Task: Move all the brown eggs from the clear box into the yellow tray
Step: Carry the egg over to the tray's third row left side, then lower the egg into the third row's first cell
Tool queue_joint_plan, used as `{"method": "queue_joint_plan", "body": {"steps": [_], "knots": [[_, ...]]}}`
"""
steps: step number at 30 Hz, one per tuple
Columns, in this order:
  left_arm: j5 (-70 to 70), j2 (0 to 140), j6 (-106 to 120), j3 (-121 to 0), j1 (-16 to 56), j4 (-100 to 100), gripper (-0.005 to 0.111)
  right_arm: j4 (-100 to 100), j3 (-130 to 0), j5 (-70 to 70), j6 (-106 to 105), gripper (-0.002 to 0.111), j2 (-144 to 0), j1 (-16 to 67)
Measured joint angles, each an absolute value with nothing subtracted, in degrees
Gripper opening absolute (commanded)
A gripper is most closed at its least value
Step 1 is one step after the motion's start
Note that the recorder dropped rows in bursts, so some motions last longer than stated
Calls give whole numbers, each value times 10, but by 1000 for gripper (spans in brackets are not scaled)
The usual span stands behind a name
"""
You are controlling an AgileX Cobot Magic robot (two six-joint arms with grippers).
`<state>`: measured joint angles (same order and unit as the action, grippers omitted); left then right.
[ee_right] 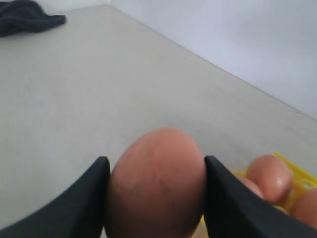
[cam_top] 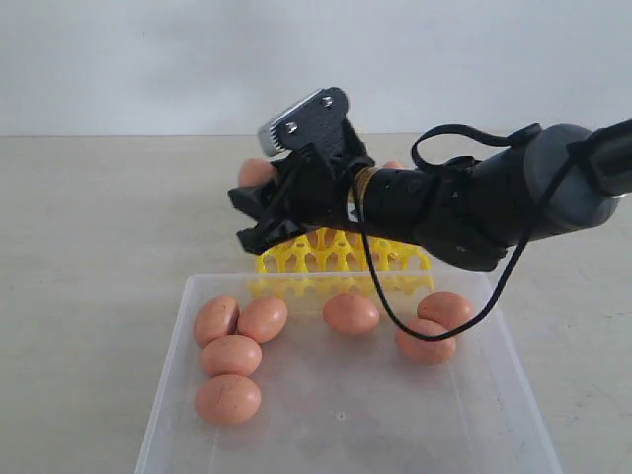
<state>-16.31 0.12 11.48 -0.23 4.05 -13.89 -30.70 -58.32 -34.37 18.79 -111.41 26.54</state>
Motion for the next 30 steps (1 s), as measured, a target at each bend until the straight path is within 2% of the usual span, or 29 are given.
{"method": "queue_joint_plan", "body": {"steps": [5,17,25,30], "knots": [[-163,1,115,-2,40,-139,4,-355,-596,-358,263,0,-1128,217],[-163,1,115,-2,40,-139,4,-562,-695,-376,434,0,-1213,214],[-163,1,115,-2,40,-139,4,-584,-695,-291,422,0,-1215,214],[-163,1,115,-2,40,-139,4,-581,-697,-284,395,0,-1230,214]]}}
